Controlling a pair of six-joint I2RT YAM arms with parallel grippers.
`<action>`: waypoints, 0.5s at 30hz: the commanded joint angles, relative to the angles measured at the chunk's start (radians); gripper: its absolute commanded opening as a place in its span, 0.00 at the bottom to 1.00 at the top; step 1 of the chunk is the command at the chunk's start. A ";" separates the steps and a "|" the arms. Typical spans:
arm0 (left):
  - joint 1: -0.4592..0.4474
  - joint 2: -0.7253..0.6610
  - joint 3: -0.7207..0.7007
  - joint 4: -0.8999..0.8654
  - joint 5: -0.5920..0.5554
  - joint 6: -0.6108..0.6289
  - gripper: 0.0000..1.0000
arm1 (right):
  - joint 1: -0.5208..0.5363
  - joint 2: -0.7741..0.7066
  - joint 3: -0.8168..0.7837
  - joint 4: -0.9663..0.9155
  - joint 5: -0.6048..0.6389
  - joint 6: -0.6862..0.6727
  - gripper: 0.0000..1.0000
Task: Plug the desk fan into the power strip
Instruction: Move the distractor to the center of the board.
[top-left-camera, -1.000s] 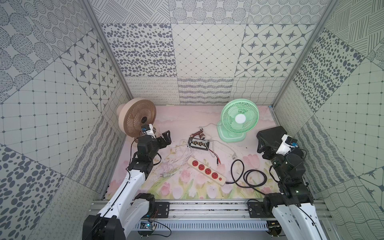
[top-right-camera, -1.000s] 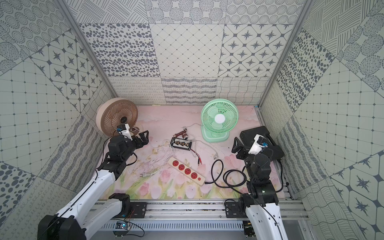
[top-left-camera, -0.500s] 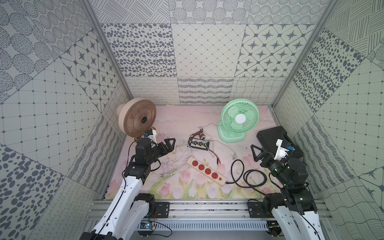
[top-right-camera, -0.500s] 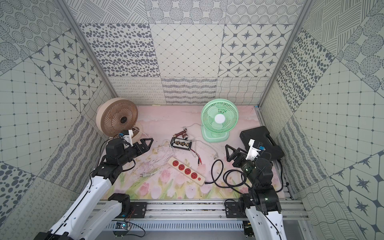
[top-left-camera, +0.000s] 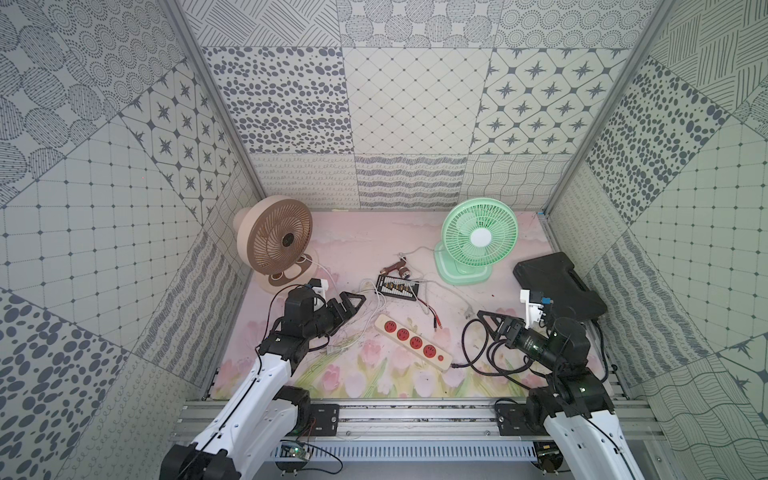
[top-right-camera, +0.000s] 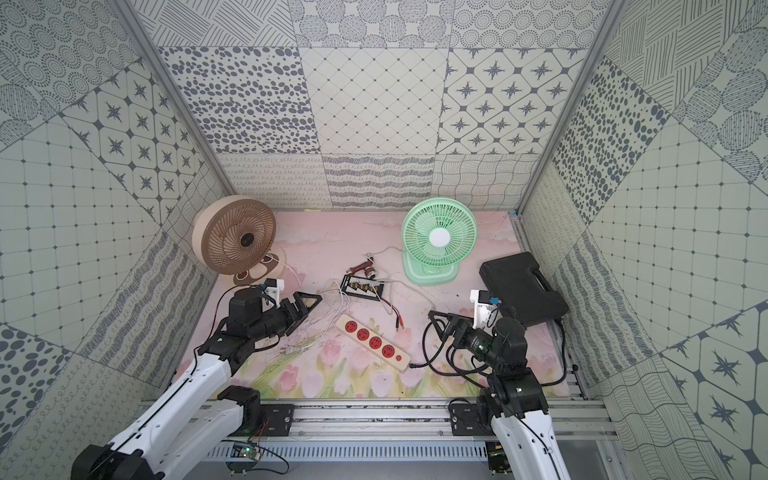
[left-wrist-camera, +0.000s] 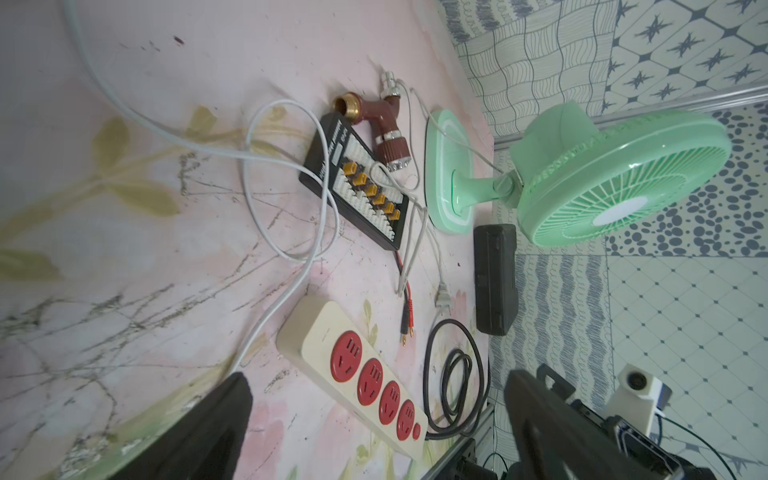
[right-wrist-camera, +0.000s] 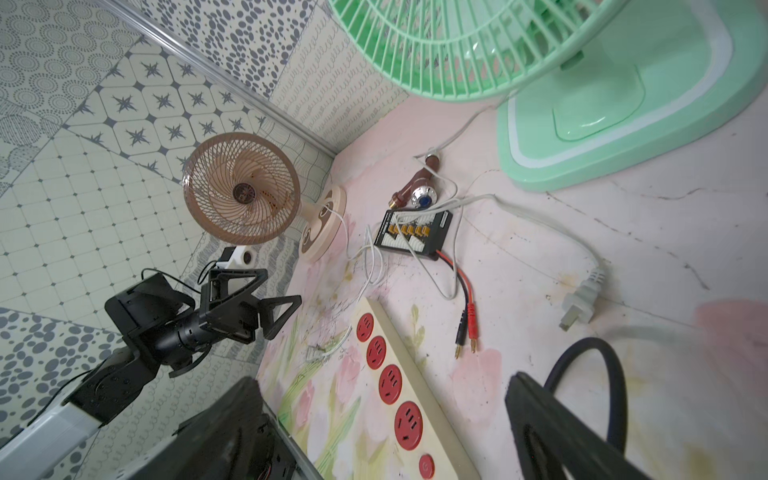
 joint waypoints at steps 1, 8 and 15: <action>-0.111 0.004 0.038 0.026 -0.028 -0.045 1.00 | 0.105 0.043 -0.023 0.110 0.046 -0.005 0.95; -0.213 0.030 0.123 -0.074 -0.011 -0.043 0.99 | 0.499 0.319 0.018 0.167 0.334 -0.114 0.89; -0.306 0.079 0.149 -0.076 -0.082 -0.023 0.92 | 0.767 0.592 0.139 0.154 0.621 -0.192 0.82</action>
